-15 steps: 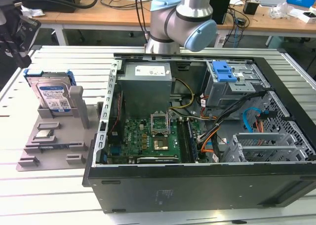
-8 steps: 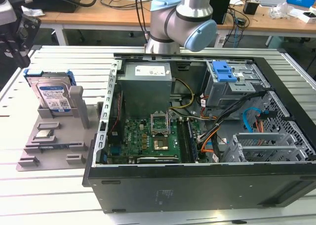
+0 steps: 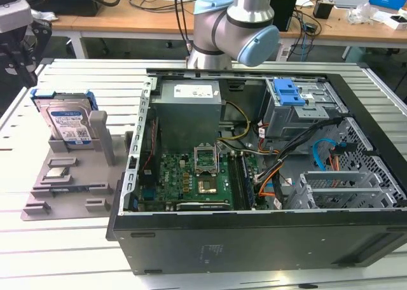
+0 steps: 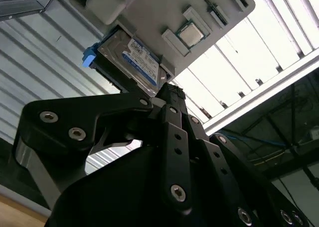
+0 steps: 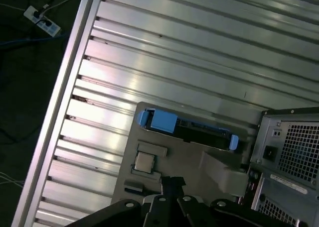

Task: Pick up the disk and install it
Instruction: 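Pick up the disk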

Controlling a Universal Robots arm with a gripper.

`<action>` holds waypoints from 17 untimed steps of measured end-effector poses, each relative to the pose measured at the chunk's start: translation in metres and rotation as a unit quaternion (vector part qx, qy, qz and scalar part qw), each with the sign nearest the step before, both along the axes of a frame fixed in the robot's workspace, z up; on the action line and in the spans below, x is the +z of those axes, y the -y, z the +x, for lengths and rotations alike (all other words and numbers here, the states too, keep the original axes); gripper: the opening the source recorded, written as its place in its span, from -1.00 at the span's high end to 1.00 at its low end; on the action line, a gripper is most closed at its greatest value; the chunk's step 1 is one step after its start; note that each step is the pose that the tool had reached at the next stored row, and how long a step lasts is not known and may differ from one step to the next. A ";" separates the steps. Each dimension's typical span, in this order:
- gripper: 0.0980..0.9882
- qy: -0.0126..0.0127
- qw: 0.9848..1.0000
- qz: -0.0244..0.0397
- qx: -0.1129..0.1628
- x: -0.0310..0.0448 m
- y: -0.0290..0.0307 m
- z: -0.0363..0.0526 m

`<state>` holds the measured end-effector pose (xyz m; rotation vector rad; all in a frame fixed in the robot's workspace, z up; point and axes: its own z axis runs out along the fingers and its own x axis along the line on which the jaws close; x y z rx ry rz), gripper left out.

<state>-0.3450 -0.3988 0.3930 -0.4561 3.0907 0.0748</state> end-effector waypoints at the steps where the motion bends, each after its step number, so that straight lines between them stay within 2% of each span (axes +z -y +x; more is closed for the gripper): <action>1: 0.99 0.000 1.000 0.000 0.007 0.0000 0.0000 0.0000; 4: 0.99 0.000 1.000 0.000 0.026 0.0000 0.0000 0.0000; 11: 0.99 0.000 0.998 0.000 0.068 0.0000 0.0000 0.0000; 12: 0.99 0.000 0.997 0.000 0.082 0.0000 0.0000 0.0000; 14: 0.99 0.000 0.996 0.000 0.091 0.0000 0.0000 0.0000; 16: 0.99 0.000 0.994 0.000 0.111 0.0000 0.0000 0.0000; 17: 0.99 0.000 0.992 0.000 0.128 0.0000 0.0000 0.0000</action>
